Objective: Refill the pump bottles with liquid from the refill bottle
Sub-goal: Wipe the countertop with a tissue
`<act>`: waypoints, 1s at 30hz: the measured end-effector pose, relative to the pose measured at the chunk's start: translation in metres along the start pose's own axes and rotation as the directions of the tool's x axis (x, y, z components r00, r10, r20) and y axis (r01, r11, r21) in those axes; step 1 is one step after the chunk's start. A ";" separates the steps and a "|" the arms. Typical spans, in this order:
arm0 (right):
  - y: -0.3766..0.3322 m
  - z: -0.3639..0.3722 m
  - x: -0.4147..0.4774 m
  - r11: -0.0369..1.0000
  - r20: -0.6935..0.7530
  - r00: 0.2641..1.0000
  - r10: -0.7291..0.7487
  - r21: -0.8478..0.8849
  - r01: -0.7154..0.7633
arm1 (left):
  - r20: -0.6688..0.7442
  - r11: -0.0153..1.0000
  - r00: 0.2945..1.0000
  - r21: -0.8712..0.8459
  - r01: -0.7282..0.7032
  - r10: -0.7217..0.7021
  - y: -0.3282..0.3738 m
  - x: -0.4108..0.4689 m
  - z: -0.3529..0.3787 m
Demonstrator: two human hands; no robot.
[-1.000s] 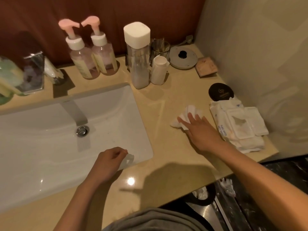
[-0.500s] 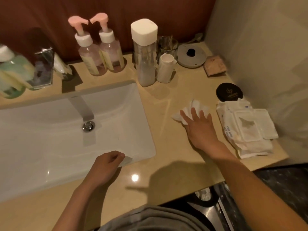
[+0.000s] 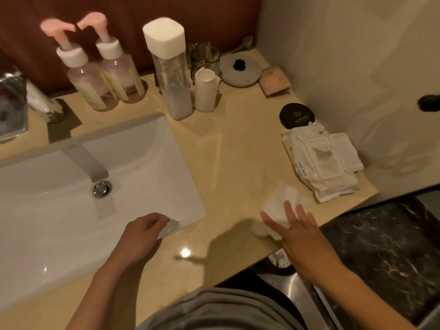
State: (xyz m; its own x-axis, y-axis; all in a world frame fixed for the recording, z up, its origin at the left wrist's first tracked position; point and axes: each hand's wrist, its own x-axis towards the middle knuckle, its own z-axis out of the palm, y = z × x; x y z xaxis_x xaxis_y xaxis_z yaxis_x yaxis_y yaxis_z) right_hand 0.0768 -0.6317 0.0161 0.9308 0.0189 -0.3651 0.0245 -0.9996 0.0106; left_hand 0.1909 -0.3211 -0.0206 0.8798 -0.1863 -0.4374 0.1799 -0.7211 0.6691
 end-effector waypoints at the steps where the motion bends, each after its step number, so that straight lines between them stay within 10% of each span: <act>1: 0.001 -0.002 0.012 1.000 -0.037 0.999 0.001 -0.001 -0.001 | 0.000 1.000 1.000 0.002 -0.005 0.005 -0.001 -0.001 -0.001; 10: -0.043 -0.016 0.081 0.972 -0.238 0.955 0.177 0.196 -0.132 | 0.045 0.998 0.997 0.037 -0.058 0.056 -0.005 -0.007 -0.003; 22: -0.051 0.044 -0.016 0.984 -0.316 0.949 -0.004 0.167 0.060 | 0.096 0.990 0.990 0.079 -0.114 0.106 0.010 -0.008 -0.003; 30: 0.036 0.027 -0.036 0.953 -0.211 0.941 0.263 0.211 -0.219 | 0.081 0.975 0.983 0.137 -0.173 0.163 0.028 -0.027 0.008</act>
State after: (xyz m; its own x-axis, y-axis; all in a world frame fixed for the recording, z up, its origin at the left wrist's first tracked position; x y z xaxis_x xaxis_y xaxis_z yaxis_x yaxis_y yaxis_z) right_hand 0.0346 -0.6685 0.0049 0.9597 -0.2411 -0.1447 -0.2573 -0.9605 -0.1061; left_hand 0.1687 -0.3413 0.0047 0.8590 -0.3547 -0.3692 -0.0374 -0.7626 0.6458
